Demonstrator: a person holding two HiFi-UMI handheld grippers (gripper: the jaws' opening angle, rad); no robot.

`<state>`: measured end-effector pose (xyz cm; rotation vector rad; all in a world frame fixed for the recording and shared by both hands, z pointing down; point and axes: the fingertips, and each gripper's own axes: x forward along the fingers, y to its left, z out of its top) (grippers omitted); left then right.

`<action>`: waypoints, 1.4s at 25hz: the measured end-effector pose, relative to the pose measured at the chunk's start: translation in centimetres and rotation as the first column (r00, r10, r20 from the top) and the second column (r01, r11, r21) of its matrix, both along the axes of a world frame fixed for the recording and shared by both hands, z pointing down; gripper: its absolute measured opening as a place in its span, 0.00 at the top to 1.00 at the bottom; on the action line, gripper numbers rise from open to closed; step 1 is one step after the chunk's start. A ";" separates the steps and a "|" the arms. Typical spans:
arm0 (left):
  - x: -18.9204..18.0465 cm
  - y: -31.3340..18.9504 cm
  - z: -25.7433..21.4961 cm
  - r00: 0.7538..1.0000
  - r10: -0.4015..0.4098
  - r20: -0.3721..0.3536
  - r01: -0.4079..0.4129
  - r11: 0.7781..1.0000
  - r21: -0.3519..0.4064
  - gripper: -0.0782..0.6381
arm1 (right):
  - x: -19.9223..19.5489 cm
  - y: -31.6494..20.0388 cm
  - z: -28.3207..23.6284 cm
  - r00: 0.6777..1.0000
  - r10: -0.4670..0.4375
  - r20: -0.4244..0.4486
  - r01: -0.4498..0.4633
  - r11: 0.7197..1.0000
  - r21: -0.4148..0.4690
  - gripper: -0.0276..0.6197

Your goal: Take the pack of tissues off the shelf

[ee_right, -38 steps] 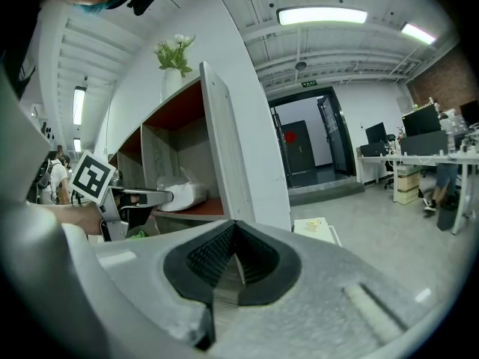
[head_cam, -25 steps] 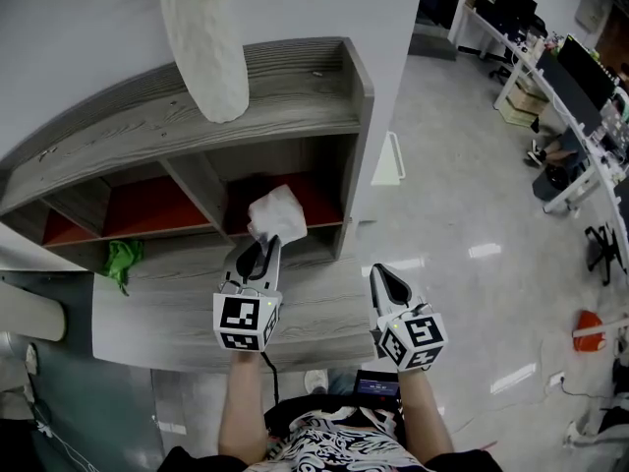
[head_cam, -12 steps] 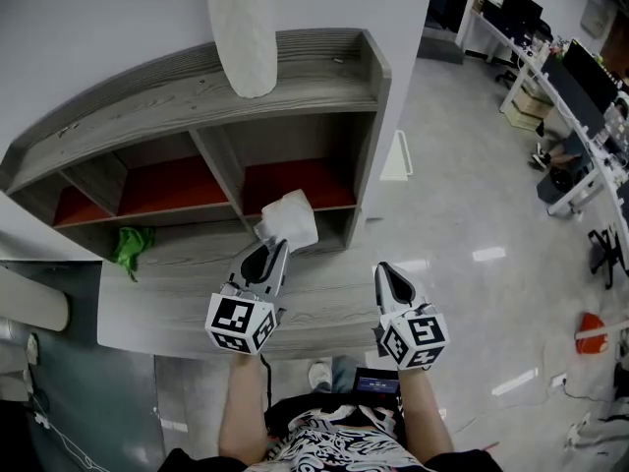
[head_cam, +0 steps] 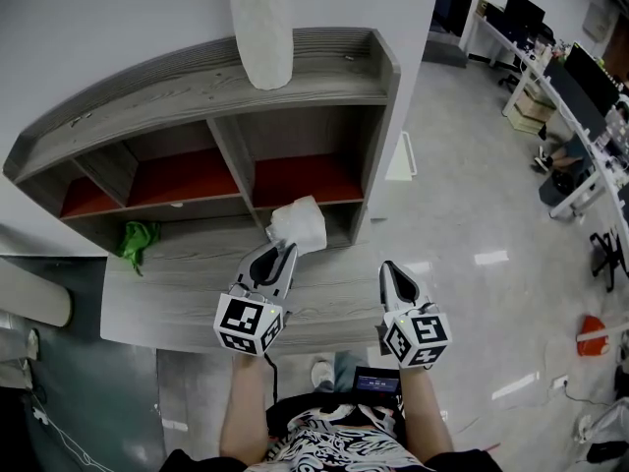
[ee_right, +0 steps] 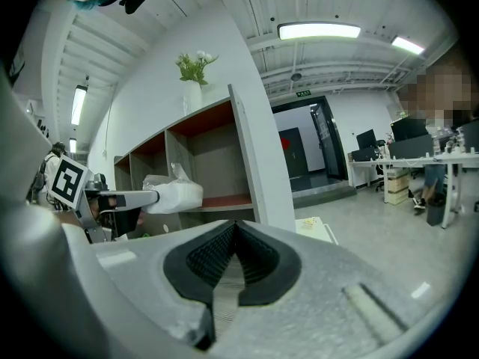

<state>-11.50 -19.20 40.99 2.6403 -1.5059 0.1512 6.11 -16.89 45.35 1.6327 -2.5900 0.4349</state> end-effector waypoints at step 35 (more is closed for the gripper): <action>1.0 2.2 5.0 0.996 0.085 0.024 -0.083 0.995 -0.063 0.81 | 0.0 1.7 3.9 1.000 -0.004 -0.030 0.001 0.997 -0.076 0.95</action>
